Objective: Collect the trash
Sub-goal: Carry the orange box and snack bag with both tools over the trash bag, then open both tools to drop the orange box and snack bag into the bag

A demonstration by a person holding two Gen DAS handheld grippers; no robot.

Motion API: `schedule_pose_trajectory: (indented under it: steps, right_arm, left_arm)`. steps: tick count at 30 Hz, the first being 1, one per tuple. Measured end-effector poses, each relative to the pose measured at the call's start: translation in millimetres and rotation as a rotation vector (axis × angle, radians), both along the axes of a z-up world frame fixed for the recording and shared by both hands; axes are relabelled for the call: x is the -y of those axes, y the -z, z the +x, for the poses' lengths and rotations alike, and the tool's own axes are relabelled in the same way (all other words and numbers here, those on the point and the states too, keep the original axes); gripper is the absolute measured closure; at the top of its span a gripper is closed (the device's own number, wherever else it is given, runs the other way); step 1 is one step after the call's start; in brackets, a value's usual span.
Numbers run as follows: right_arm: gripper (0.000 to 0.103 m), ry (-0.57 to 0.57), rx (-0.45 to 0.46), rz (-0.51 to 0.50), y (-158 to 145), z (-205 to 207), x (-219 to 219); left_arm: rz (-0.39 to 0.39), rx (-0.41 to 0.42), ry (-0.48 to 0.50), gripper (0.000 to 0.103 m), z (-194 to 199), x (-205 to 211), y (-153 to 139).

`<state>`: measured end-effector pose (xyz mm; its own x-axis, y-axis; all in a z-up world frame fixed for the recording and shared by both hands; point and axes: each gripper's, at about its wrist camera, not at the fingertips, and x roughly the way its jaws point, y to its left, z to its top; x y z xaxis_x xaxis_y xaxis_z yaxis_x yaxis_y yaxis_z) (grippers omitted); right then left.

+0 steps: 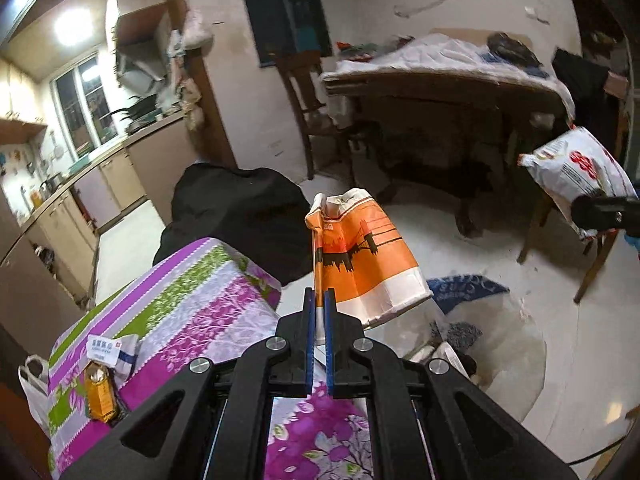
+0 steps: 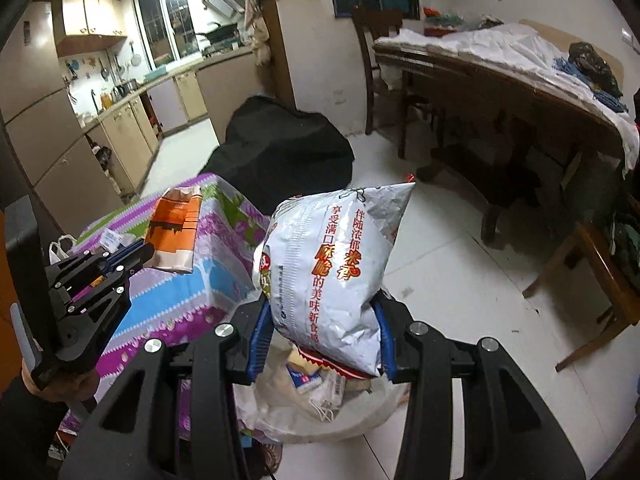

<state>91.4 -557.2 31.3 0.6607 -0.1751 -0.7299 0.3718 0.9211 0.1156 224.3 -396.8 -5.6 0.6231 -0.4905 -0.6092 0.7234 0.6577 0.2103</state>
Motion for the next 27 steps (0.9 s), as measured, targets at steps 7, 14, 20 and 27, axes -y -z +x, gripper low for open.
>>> schedule_pose_trajectory:
  steps: [7,14,20,27]
  right_arm:
    - [0.062,-0.03,-0.111,0.001,24,6,5]
    - [0.062,-0.095,-0.243,-0.04,50,21,0]
    - [0.062,-0.148,-0.364,-0.082,76,32,-1]
    - [0.062,-0.179,-0.387,-0.093,86,38,-1]
  left_arm:
    - [0.108,-0.069,0.16,0.098,-8,28,38]
    - [0.256,-0.112,0.301,0.098,-16,49,88]
    - [0.296,-0.142,0.318,0.098,-16,54,106]
    - [0.3,-0.152,0.315,0.098,-8,57,111]
